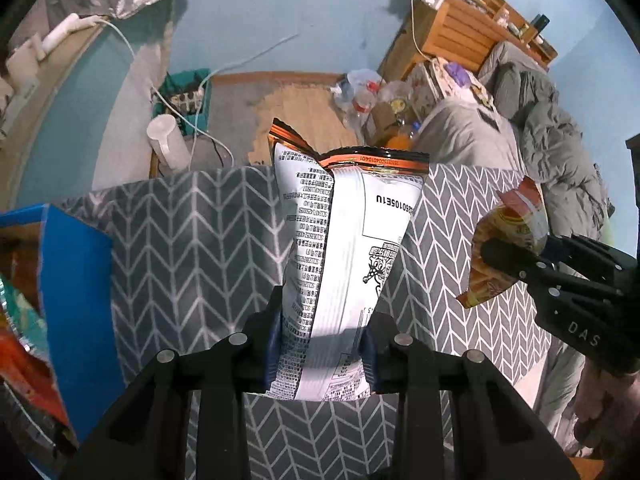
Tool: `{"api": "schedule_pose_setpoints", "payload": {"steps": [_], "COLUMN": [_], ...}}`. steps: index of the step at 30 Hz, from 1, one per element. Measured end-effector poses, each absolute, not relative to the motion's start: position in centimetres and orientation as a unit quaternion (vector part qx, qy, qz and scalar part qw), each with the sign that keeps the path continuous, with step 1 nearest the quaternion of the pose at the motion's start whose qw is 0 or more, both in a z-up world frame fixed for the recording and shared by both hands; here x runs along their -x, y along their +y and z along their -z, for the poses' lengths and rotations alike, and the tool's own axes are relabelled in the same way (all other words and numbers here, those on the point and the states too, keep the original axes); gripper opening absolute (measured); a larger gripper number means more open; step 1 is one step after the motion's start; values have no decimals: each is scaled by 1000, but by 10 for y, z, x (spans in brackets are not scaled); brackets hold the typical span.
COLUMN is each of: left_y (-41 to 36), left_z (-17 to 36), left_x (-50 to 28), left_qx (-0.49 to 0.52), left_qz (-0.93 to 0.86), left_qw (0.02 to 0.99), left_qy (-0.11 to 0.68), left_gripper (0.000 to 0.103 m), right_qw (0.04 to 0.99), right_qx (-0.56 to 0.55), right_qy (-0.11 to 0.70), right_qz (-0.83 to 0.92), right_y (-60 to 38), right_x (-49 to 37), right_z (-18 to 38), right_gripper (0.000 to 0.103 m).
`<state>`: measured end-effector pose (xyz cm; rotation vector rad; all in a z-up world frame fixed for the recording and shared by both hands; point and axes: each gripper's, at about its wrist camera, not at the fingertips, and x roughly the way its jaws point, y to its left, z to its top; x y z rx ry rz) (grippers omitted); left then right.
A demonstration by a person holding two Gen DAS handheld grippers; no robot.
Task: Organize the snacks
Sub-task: 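Carry the white bag with the left tool while the right tool carries the banded bag to the box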
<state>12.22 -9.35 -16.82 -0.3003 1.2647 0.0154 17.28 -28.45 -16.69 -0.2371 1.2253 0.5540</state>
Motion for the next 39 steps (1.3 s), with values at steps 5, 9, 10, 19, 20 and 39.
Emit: {"api": "schedule_pose_setpoints", "payload": {"steps": [5, 9, 10, 19, 20, 39], "left_y": [-75, -60, -56, -18, -14, 95], "left_z": [152, 142, 139, 112, 110, 89], "left_x": [-101, -86, -82, -46, -41, 52], "left_qx": [164, 182, 185, 210, 216, 286], "left_qz": [-24, -36, -38, -75, -80, -192], "left_qw": [802, 806, 807, 817, 816, 806], "left_qy": [574, 563, 560, 532, 530, 481], "left_gripper": [33, 33, 33, 33, 33, 33], "right_qw": [775, 772, 771, 757, 755, 709], "right_qx": [118, 122, 124, 134, 133, 154], "right_qy": [556, 550, 549, 534, 533, 513], "right_qz": [-276, -294, -299, -352, -357, -459], "right_y": [-265, -249, -244, -193, -187, -63], "right_x": [-165, -160, -158, -139, -138, -103], "right_z": [153, 145, 143, 129, 129, 121], "right_gripper": [38, 38, 38, 38, 38, 38]}}
